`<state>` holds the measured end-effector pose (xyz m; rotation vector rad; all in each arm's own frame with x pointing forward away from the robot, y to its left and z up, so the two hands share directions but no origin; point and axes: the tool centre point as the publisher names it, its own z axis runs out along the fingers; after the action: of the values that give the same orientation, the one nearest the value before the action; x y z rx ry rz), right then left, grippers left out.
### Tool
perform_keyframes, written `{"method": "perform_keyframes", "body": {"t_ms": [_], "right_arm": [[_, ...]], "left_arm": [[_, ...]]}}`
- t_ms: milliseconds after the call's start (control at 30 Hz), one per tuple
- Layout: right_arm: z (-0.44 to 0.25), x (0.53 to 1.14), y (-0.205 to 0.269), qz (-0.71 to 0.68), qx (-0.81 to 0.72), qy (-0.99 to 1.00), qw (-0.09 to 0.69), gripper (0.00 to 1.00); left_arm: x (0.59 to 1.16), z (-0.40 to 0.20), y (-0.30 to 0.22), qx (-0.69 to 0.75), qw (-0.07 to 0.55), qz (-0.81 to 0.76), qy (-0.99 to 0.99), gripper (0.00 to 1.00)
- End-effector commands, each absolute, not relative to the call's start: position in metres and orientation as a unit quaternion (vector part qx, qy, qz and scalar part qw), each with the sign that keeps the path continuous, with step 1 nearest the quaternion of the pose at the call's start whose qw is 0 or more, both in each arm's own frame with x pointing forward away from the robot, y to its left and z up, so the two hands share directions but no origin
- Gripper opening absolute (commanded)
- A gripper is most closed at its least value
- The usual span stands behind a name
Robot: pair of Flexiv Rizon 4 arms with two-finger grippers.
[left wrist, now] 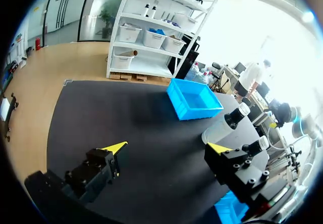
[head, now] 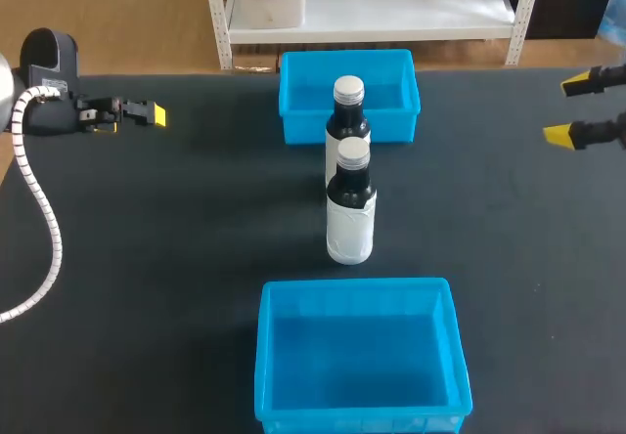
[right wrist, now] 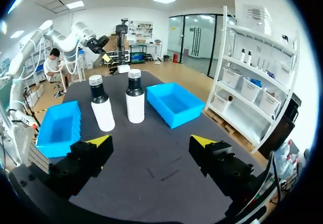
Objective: Pick up the bottle, and place it in the far bin if it is heavy, or in the near bin if it is light.
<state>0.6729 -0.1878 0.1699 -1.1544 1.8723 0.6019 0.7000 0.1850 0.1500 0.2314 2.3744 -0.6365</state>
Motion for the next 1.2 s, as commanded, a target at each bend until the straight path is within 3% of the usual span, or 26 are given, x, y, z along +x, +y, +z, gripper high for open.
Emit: {"method": "perform_keyframes", "body": {"t_ms": [33, 1200], "right_arm": [[0.168, 0.676, -0.19, 0.406, -0.544, 0.655, 0.334, 1.0], [0.171, 0.65, -0.116, 0.329, -0.538, 0.625, 0.46, 1.0]], "left_arm": [[0.7, 0.15, 0.185, 0.088, 0.33, -0.243, 0.908, 1.0], [0.7, 0.15, 0.185, 0.088, 0.33, -0.243, 0.908, 1.0]]}}
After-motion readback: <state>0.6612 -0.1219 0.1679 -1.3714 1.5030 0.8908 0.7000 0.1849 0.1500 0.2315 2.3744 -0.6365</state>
